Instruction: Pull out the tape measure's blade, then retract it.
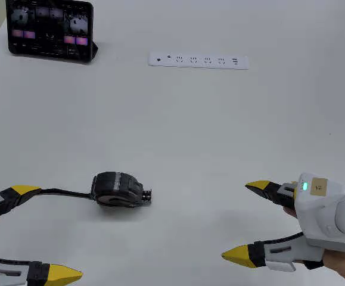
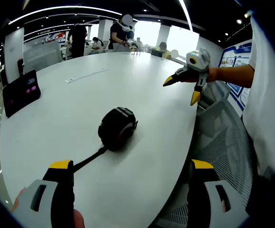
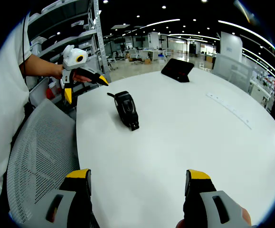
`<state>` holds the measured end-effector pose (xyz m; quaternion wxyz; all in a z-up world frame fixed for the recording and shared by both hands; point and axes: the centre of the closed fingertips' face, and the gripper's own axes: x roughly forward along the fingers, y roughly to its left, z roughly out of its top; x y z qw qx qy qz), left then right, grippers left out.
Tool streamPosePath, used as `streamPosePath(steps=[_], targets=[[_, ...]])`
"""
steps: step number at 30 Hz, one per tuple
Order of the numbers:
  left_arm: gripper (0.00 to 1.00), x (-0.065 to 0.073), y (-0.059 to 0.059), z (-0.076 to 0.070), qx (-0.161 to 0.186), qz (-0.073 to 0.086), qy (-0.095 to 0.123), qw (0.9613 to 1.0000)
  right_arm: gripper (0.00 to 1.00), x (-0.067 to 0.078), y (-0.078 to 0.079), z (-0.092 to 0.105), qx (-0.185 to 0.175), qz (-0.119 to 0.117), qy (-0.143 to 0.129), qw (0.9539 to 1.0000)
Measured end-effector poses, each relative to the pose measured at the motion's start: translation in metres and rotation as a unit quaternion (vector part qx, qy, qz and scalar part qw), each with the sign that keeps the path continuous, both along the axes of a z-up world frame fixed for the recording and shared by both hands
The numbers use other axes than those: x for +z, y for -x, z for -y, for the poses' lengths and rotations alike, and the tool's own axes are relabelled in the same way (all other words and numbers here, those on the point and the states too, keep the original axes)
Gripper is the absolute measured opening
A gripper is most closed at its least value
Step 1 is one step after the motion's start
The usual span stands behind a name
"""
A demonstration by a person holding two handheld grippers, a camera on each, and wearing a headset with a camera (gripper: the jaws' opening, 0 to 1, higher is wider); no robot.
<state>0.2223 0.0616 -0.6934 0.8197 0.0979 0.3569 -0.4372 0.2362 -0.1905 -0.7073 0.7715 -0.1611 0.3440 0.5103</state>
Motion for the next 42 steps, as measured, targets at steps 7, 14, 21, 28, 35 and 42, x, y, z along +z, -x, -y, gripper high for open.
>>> streamPosePath(steps=[7,14,21,28,35,42], targets=[[0.99,-0.001,0.001,0.000,-0.001,-0.002,0.000,1.0000,0.81,0.000,-0.002,0.000,-0.001,0.005,0.000,1.0000],[0.99,-0.001,-0.001,-0.001,-0.001,0.000,-0.003,1.0000,0.82,0.000,-0.003,-0.001,-0.001,0.011,0.001,0.9999],[0.98,-0.002,-0.005,-0.003,0.004,0.006,-0.006,1.0000,0.80,-0.001,-0.004,0.000,-0.007,0.010,0.001,0.9999],[0.94,-0.005,-0.008,-0.003,0.001,0.004,-0.006,1.0000,0.76,-0.003,-0.004,0.001,-0.004,0.009,0.006,0.9999],[0.96,-0.004,-0.011,-0.001,-0.004,0.010,-0.006,0.9999,0.76,-0.004,-0.005,0.002,-0.003,0.011,0.009,0.9999],[0.96,-0.004,-0.017,0.002,-0.015,0.013,-0.010,0.9998,0.76,-0.003,-0.009,-0.003,0.005,0.012,0.005,0.9999]])
